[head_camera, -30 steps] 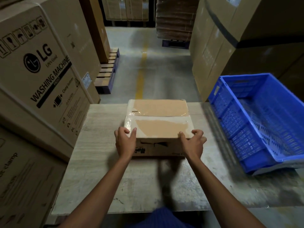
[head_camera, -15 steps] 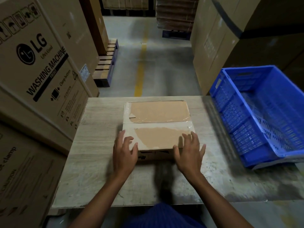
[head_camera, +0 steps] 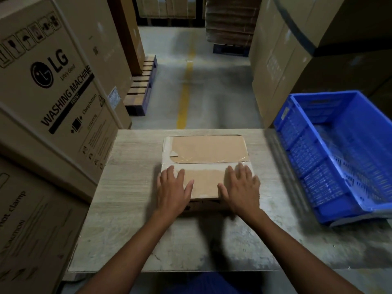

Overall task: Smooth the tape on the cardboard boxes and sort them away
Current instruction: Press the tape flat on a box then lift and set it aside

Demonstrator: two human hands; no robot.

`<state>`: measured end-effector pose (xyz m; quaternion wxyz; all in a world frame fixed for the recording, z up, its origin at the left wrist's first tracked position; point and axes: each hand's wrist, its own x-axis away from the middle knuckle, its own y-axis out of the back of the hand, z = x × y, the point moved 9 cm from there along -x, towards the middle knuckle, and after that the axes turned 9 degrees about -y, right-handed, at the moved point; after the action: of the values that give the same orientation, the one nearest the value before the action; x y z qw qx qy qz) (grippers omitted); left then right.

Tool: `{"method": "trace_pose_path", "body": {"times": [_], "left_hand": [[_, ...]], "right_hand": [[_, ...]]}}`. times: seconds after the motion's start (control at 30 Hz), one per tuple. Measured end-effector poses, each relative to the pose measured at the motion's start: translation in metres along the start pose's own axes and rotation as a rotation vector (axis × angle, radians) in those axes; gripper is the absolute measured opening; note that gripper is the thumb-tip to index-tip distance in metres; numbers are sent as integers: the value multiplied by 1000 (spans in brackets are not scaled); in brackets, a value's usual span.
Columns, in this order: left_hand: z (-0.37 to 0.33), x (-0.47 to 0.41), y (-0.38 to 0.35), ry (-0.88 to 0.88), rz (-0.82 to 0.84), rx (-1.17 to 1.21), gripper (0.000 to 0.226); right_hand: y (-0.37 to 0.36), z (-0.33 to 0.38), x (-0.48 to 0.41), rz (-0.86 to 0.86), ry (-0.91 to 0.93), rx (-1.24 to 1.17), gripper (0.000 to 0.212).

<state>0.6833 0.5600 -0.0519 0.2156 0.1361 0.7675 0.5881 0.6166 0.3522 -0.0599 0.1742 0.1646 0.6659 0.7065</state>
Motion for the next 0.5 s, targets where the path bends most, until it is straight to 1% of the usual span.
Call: {"method": "trace_pose_path", "body": {"times": [0.07,0.13,0.23,0.3,0.37,0.43,0.5], "left_hand": [[-5,-11,-15,-46,108,-10,75],[-5,-13,-29,-71,193,-53,81],[-4,-14,-28,-70,168,-81,79],[-7,-21,-22,-72,143,-113,71],[-11,-31,-17,-68,123,-135,55],[-16,-38,-10,-78,68,-121,44],[-22,-41,-12,-158,24,-76,38]], "right_hand": [[-11,7,-3,47,66,-25,71],[-17,9,-3,42,76,-23,72],[-13,11,-8,40,76,22,70],[-8,14,-15,51,94,56,68],[1,20,-22,41,106,38,64],[2,33,-22,30,189,-34,56],[-7,45,-17,27,299,-89,47]]}}
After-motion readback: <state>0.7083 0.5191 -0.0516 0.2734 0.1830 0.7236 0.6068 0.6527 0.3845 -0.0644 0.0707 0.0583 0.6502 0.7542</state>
